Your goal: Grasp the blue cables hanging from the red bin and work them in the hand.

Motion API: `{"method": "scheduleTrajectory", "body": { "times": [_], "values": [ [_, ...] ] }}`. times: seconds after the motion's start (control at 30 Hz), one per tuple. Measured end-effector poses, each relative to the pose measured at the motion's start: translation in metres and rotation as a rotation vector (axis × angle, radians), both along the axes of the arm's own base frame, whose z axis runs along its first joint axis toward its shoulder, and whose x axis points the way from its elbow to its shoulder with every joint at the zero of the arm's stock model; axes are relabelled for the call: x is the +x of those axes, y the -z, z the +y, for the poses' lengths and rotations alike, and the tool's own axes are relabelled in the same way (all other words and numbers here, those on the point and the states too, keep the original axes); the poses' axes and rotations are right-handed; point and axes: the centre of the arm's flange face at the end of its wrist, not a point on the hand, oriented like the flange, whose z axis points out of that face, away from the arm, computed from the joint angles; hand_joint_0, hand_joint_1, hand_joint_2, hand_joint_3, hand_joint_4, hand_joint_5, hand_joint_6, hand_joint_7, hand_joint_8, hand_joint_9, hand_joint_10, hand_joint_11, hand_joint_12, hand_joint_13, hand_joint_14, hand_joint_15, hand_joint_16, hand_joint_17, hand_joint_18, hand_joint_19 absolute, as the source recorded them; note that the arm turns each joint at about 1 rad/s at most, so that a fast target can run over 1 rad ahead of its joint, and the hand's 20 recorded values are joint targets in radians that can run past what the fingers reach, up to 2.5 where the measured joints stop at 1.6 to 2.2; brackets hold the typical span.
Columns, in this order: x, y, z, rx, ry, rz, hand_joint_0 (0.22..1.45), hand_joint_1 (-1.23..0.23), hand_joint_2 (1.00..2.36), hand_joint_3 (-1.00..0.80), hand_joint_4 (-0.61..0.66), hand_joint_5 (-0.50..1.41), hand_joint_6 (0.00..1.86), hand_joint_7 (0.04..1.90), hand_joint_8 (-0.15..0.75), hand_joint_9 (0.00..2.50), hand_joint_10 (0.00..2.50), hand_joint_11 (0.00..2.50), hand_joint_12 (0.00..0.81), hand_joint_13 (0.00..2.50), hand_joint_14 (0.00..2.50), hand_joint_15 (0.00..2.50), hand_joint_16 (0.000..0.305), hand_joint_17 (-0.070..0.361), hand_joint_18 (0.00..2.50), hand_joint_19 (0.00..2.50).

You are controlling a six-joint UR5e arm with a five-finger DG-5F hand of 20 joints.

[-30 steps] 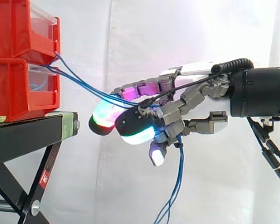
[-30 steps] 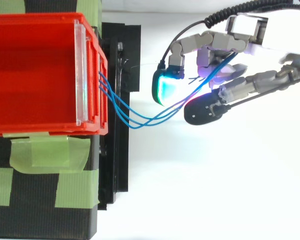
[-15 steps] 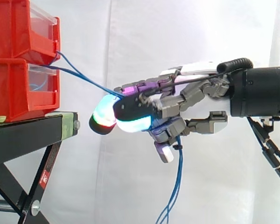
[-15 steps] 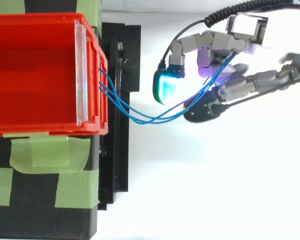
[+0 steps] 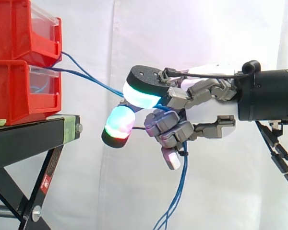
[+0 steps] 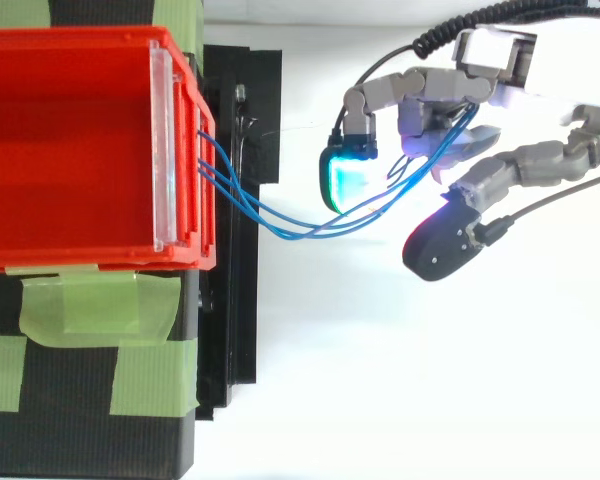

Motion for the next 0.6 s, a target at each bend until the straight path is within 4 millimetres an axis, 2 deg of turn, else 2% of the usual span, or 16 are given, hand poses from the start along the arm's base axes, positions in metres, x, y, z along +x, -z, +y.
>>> {"method": "scheduleTrajectory", "body": {
  "times": [0.13,0.33,0.6],
  "values": [
    [-0.001,0.0,-0.001,0.011,0.002,0.003,0.75,-0.53,1.0,-1.0,0.19,0.18,0.34,1.36,0.482,0.41,2.5,2.5,0.533,0.75,2.5,2.01,0.049,0.111,1.17,1.05],
    [-0.003,0.001,-0.002,0.029,0.004,0.015,0.76,-0.5,1.0,-1.0,0.19,0.22,0.33,1.38,0.486,0.5,2.5,2.5,0.535,0.81,2.5,2.02,0.049,0.109,1.23,1.02],
    [0.008,-0.021,-0.008,0.061,0.014,0.01,0.78,-0.49,1.0,-1.0,0.19,0.23,0.33,1.38,0.487,0.54,2.5,2.5,0.536,0.84,2.5,2.03,0.048,0.108,1.26,1.02]
  ]
}}
